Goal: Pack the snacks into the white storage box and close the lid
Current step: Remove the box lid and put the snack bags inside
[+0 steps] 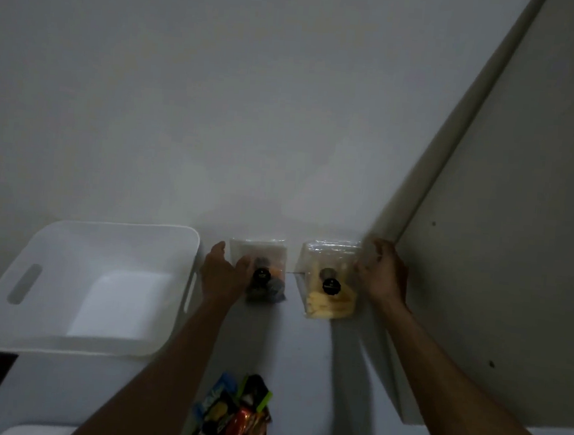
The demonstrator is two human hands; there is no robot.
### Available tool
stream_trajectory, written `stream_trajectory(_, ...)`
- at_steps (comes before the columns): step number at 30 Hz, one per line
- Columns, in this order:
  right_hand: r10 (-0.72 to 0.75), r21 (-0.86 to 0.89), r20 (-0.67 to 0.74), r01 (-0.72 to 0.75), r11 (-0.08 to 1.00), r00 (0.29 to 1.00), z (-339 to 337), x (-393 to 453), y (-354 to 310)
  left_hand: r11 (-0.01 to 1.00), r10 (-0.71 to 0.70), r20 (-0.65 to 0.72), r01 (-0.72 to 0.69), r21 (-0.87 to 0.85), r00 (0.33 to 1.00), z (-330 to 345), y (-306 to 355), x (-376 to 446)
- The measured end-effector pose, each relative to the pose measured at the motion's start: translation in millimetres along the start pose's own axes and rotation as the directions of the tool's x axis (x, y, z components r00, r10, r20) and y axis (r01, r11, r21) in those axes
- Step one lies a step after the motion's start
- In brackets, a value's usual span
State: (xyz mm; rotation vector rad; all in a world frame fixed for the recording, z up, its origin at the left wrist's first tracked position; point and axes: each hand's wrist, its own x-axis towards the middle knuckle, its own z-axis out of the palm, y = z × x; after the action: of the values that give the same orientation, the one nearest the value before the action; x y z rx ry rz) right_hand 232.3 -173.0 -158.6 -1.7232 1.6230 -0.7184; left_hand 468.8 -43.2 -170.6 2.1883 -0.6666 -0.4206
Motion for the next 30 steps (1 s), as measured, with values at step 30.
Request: stream_trajectory(30, -0.004, -0.218, 0.3, 0.073, 0.973, 0.954, -3, 13, -11, 0.86, 0.323, 0.184, -0.369, 0.354, 0.928, -7, -10, 8)
